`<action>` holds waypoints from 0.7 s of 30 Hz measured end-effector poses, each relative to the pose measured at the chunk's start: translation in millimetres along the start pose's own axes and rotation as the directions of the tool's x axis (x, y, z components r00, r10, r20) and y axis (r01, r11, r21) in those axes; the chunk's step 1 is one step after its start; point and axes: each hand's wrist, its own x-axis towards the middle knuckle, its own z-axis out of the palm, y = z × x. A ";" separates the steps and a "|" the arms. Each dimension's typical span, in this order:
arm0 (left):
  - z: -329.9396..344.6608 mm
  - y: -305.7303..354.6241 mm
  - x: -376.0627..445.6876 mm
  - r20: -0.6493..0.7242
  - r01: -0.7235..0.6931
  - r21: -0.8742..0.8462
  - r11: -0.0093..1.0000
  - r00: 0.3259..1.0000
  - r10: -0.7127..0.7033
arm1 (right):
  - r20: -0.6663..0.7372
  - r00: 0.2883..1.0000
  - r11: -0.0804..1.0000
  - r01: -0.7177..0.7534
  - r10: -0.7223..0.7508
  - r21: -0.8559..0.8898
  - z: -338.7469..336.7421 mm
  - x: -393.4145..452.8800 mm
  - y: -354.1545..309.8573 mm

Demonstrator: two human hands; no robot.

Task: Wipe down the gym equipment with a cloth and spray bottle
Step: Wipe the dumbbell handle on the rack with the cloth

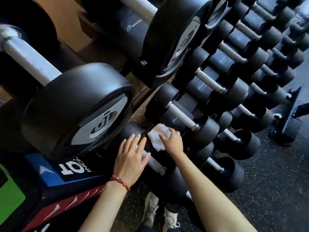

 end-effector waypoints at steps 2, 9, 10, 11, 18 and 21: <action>1.9 -2.8 3.1 -0.010 0.001 -0.016 1.000 1.000 -0.001 | -0.019 0.999 0.999 -0.048 0.048 0.005 6.1 6.0 -2.9; 8.6 -17.4 3.9 -0.065 0.006 0.012 1.000 0.998 -0.005 | -0.018 0.983 0.983 -0.181 0.180 -0.012 16.8 22.2 0.3; 8.9 -18.0 4.1 -0.061 0.000 0.021 1.000 0.998 0.001 | 0.024 0.977 0.977 -0.212 0.211 0.034 15.8 25.1 2.5; 9.1 -18.3 4.7 -0.053 -0.004 0.022 1.000 0.999 0.006 | 0.066 0.969 0.963 -0.246 0.239 0.110 14.1 26.6 3.9; 4.9 -15.6 8.9 -0.019 -0.041 -0.013 0.999 0.999 0.041 | 0.179 0.961 0.825 -0.271 0.208 0.496 -2.1 6.0 8.5; -0.2 -12.6 10.3 0.005 -0.057 -0.040 0.998 0.998 0.057 | 0.171 0.966 0.732 -0.259 0.194 0.630 -17.2 -18.0 4.2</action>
